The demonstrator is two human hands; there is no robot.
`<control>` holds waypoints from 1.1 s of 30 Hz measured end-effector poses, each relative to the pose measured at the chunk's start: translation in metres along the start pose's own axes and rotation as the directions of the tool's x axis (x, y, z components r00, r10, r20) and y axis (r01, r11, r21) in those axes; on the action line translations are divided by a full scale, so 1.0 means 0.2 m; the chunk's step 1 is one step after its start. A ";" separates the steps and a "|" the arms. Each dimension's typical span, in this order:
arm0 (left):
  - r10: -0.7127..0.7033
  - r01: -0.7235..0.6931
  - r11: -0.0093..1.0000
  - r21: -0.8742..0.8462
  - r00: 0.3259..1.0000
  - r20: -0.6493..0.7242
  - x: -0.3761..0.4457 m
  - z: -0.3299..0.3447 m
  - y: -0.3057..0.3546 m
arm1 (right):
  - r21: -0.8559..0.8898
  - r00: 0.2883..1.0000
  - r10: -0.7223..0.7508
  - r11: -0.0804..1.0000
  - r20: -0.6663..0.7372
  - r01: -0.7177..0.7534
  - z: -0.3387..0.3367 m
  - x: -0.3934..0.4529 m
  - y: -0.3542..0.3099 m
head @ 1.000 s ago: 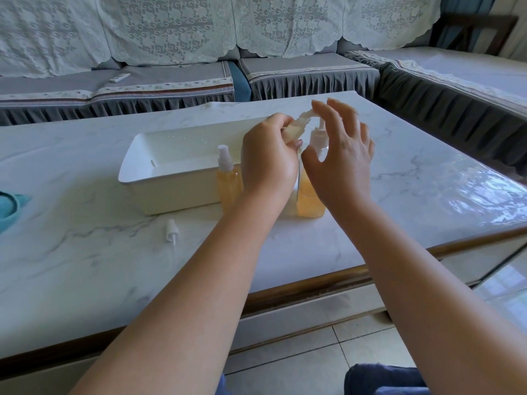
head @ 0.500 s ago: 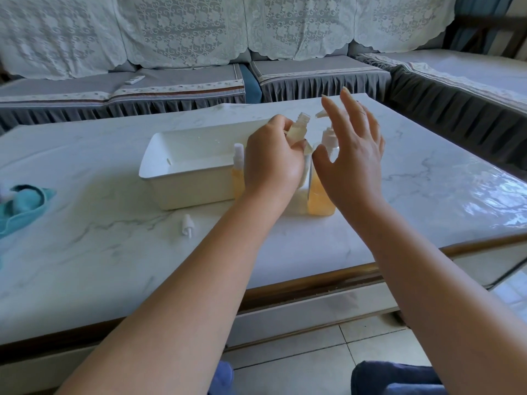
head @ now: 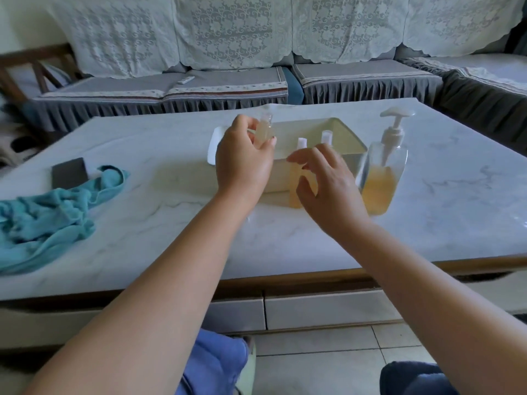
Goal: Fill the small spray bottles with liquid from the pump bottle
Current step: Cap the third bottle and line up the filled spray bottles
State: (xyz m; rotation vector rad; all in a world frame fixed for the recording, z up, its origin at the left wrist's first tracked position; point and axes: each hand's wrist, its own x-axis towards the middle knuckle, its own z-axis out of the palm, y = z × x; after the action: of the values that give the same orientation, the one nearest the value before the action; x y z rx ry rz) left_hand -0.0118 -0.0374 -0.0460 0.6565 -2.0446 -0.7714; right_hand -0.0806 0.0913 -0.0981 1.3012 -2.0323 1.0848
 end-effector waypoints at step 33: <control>-0.244 0.265 0.964 -0.003 0.894 0.377 -0.01 -0.04 -0.30 | -0.056 0.803 0.482 0.867 0.352 -0.496 0.16 0.15 -0.13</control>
State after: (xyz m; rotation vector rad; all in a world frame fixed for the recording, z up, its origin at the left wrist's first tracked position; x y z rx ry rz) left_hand 0.0063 -0.0792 -0.0857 0.8062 -2.2954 -1.1779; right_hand -0.0691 0.0438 -0.0841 1.0675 -2.7429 1.1686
